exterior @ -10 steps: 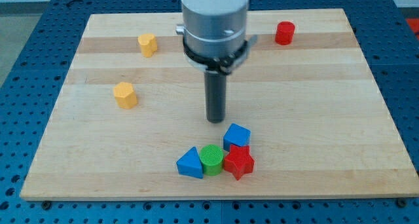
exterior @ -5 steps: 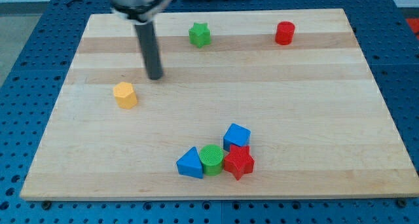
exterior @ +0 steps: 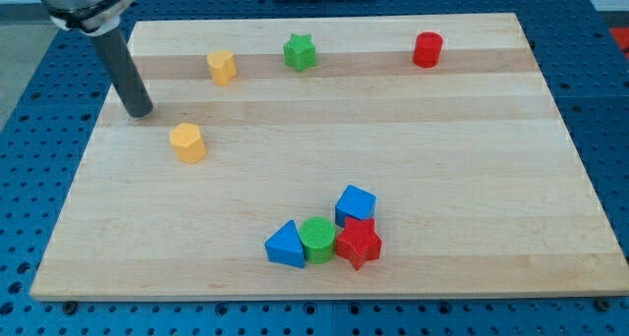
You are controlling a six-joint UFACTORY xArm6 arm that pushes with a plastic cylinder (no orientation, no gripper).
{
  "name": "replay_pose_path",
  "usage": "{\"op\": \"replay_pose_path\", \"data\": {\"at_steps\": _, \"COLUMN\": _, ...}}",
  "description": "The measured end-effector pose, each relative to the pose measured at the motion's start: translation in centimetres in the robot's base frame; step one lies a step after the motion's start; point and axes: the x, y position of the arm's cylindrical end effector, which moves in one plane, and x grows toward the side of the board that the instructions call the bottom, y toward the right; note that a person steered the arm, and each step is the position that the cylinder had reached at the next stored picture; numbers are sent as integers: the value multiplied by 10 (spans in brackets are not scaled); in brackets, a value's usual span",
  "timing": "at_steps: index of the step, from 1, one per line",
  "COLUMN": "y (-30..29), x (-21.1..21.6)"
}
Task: Point at the yellow hexagon
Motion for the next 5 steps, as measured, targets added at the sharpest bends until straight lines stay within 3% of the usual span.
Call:
{"op": "replay_pose_path", "data": {"at_steps": 3, "y": 50, "x": 76}}
{"op": "replay_pose_path", "data": {"at_steps": 5, "y": 56, "x": 60}}
